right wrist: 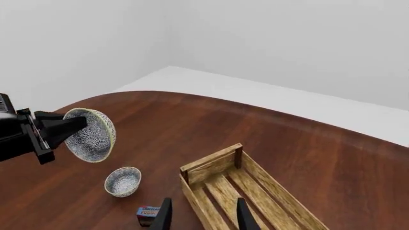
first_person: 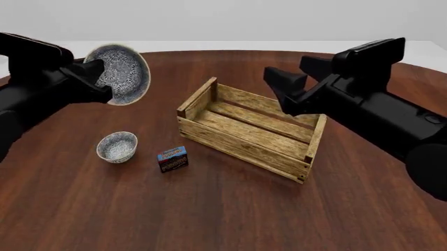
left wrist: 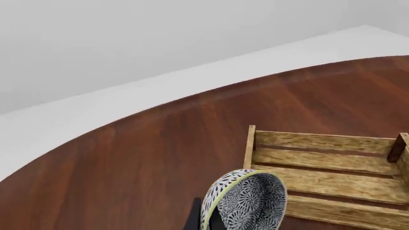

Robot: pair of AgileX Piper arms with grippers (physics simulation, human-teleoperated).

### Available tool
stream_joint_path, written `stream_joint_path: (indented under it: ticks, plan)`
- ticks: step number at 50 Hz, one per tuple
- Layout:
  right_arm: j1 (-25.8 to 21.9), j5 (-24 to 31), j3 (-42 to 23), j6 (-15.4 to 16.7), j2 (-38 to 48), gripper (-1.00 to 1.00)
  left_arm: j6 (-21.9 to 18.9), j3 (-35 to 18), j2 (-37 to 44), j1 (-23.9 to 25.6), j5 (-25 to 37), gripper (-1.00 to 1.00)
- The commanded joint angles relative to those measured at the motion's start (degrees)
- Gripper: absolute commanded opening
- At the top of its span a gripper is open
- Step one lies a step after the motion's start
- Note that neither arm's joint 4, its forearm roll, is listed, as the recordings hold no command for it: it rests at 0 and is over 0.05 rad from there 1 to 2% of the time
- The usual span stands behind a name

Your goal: Stack the right bowl on the left bowl and place them in the tray.

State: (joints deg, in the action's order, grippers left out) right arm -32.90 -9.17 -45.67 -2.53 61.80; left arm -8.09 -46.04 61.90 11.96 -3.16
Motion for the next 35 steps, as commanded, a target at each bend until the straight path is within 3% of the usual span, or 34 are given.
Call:
stream_joint_path:
  ticks: [1,5,9,10,13,15,19,25,35]
  plan:
    - [0.57,0.19,0.08,0.11,-0.47,1.00,-0.57,-0.97,-5.26,-3.54,8.49,-1.00]
    - [0.92,0.32,0.21,0.14,-0.84,1.00,0.10,-2.59,-5.77,-3.81,12.08,-1.00]
    - [0.99,0.26,0.60,0.36,-0.76,1.00,7.73,-3.46,-3.36,-1.86,16.33,-1.00]
    - [1.01,0.28,0.69,0.30,-0.80,1.00,6.33,-3.35,-3.36,-2.54,16.78,-1.00]
    - [1.35,0.28,0.93,0.39,-0.69,1.00,9.00,-3.67,-4.46,-3.26,18.74,-1.00]
    - [1.55,0.09,1.24,0.70,-0.66,1.00,6.80,-3.81,-4.65,-4.30,20.17,-1.00]
    - [1.98,-0.02,1.59,0.92,-0.85,1.00,8.88,-2.66,-4.95,-2.37,21.86,-1.00]
    - [2.42,-0.16,1.48,0.80,-0.69,1.00,8.93,-3.40,-4.10,-4.41,26.02,-1.00]
    - [2.27,-0.66,1.43,0.87,0.49,1.00,10.22,-1.33,1.23,-6.24,24.85,-1.00]
